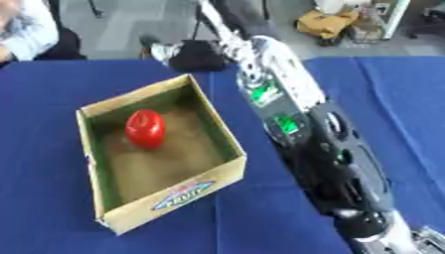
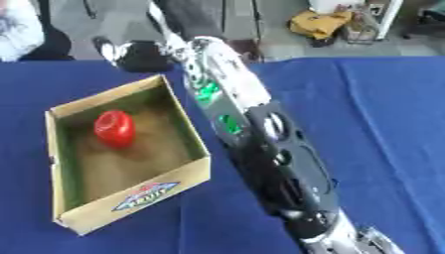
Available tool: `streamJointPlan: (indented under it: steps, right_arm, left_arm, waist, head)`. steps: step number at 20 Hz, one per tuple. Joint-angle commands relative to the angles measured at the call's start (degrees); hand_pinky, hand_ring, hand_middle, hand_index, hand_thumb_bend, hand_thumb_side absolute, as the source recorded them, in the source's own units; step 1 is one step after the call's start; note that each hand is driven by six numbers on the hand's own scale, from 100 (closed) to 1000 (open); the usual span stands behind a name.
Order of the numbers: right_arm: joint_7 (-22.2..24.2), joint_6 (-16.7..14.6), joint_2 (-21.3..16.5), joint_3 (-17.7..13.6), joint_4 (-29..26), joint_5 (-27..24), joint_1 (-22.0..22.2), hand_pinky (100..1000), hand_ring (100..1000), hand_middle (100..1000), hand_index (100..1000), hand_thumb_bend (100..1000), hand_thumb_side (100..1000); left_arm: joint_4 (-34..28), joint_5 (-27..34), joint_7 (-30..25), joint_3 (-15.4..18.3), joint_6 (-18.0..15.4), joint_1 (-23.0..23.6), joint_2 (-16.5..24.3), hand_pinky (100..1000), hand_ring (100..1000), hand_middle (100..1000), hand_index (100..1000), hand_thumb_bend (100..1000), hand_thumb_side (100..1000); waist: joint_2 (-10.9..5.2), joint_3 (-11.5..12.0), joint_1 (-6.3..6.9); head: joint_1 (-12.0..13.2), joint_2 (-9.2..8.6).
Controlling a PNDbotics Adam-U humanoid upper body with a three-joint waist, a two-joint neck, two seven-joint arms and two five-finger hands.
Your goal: Pick up objects on the table and place them in the box.
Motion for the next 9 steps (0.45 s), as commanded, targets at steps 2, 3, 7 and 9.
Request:
streamJointPlan:
  steps: [2, 3, 7, 9]
  right_arm:
    - [-6.04, 1.97, -5.65, -2.10, -8.94, -7.81, 1.20, 806, 700, 802, 926, 456, 510]
    - [-7.00, 2.34, -6.91, -2.52, -10.66, -9.33, 1.91, 796, 690, 798, 936, 451, 458]
    - [-10.78, 2.85, -11.35, -4.17, -16.73, -15.76, 4.53, 784, 685, 784, 908, 385, 448]
    - [-14.86, 0.92, -13.15, -5.18, -17.53, -18.42, 5.08, 765, 694, 786, 899, 246, 470]
  left_arm:
    - [-0.85, -0.44, 0.42, 0.78, -0.08, -0.25, 1.67, 664, 877, 826, 877, 100, 959]
    - [-0.85, -0.49, 0.48, 0.83, -0.11, -0.24, 1.75, 664, 876, 826, 877, 100, 958]
    - [-0.85, -0.61, 0.63, 0.89, -0.17, -0.33, 1.92, 665, 876, 826, 876, 100, 957]
    - [-0.85, -0.62, 0.62, 0.87, -0.27, -0.49, 2.01, 666, 876, 826, 877, 100, 957]
  waist:
    - [-0.53, -0.39, 0.20]
    - [-0.54, -0.58, 0.30]
    - [-0.57, -1.32, 0.71]
    - [-0.63, -1.66, 0.93]
  head:
    - [1.18, 0.18]
    - [1.48, 0.23]
    - [2.60, 0.57]
    - [3.05, 0.87]
